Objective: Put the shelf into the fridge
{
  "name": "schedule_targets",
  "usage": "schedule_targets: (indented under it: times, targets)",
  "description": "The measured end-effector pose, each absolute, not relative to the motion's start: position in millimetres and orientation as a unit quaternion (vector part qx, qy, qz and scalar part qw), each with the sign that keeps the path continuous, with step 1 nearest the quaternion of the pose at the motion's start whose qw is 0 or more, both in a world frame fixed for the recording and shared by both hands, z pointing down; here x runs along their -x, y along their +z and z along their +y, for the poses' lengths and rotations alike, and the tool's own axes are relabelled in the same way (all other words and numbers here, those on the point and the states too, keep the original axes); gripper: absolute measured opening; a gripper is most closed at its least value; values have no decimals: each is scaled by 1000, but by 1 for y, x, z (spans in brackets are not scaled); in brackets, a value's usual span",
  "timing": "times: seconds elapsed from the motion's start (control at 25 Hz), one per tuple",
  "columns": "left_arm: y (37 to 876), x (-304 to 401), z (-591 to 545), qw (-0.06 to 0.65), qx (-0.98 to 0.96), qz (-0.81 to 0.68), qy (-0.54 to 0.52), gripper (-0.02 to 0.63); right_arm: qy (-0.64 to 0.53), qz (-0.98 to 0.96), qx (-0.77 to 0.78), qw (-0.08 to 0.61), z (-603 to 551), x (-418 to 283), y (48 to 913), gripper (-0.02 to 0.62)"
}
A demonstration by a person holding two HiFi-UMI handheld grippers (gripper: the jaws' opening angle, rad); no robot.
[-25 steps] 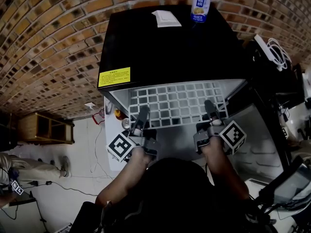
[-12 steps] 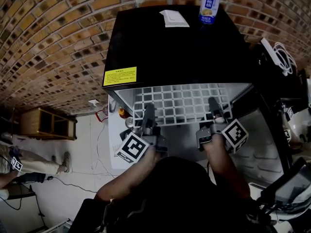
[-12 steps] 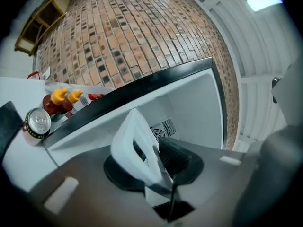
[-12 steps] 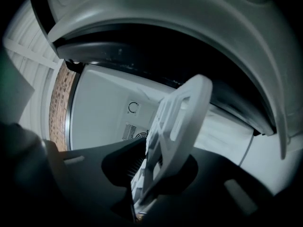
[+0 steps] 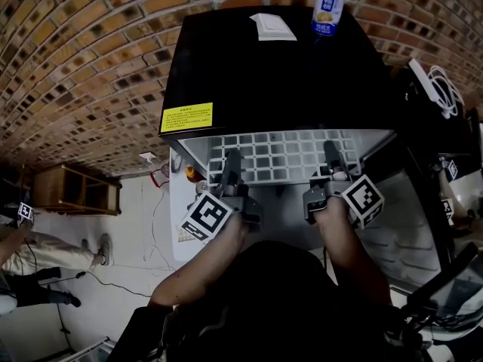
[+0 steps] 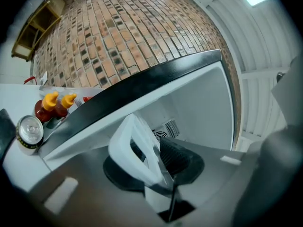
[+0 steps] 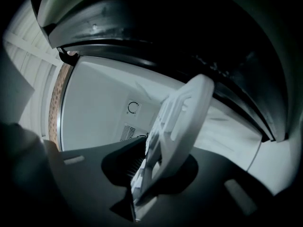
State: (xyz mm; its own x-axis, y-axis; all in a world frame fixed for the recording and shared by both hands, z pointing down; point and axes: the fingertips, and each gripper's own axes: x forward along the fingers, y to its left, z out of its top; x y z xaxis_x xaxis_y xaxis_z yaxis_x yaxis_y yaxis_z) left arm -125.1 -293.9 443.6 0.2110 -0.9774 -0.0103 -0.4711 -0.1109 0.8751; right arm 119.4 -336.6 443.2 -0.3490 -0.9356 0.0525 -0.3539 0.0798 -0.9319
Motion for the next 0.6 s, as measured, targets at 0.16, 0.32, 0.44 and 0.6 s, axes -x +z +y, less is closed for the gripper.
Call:
schedule_targets:
  times: [0.16,0.32,0.44,0.6]
  targets:
    - [444,126,-299,389,-668,-547,-320,81,-468,666,491,311,-343,-119,443,77]
    - [444,125,-291,416,-650,-547,-324,76,-476,654,504,303,-341,-121,447,77]
    - [443,111,-287,435,-661,-525,-313,64,-472,660,494,312,-344,-119,444,77]
    - [446,97,-299,435,-677,-512,-301,79,-470,660,493,316,-345,-120,443,77]
